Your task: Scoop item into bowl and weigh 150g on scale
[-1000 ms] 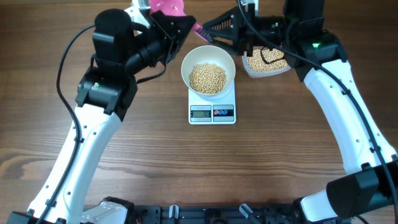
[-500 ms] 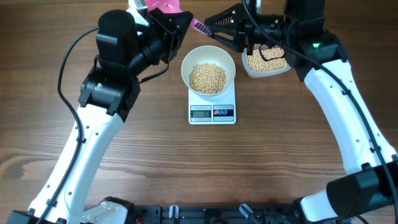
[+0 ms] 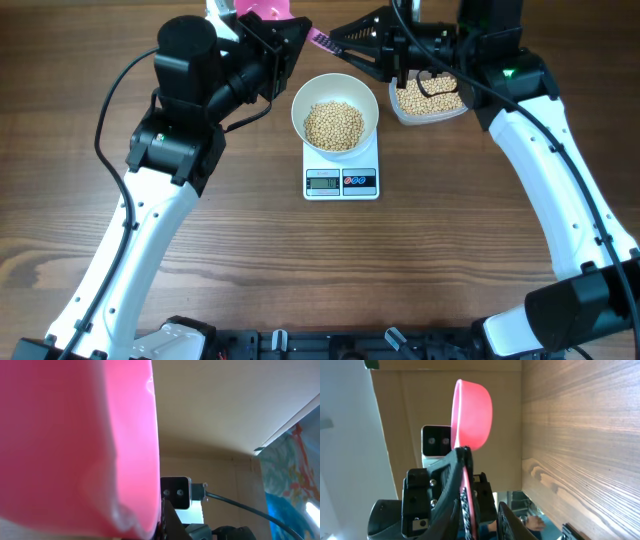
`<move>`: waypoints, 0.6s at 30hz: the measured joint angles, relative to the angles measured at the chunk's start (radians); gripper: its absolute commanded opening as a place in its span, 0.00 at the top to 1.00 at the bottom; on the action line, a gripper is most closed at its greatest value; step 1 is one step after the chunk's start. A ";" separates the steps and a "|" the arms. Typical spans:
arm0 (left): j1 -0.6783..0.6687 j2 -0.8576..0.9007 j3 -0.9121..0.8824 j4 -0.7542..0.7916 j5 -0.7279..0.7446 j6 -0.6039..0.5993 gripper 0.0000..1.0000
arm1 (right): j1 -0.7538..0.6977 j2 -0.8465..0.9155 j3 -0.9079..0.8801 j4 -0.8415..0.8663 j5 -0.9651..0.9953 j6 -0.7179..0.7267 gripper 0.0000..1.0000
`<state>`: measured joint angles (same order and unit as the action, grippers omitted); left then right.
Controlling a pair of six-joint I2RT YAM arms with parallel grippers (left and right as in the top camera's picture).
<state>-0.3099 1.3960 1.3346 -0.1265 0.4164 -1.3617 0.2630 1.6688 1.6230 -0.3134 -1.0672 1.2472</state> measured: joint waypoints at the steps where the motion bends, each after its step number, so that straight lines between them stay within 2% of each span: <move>1: 0.000 0.000 0.000 0.000 0.000 -0.003 0.96 | 0.000 0.000 0.000 0.005 -0.001 0.006 0.74; 18: -0.009 0.000 0.000 0.013 -0.001 -0.006 0.96 | 0.001 0.000 0.000 0.024 -0.003 0.047 0.74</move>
<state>-0.3191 1.3960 1.3346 -0.1131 0.4156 -1.3682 0.2642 1.6688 1.6230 -0.2897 -1.0702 1.2945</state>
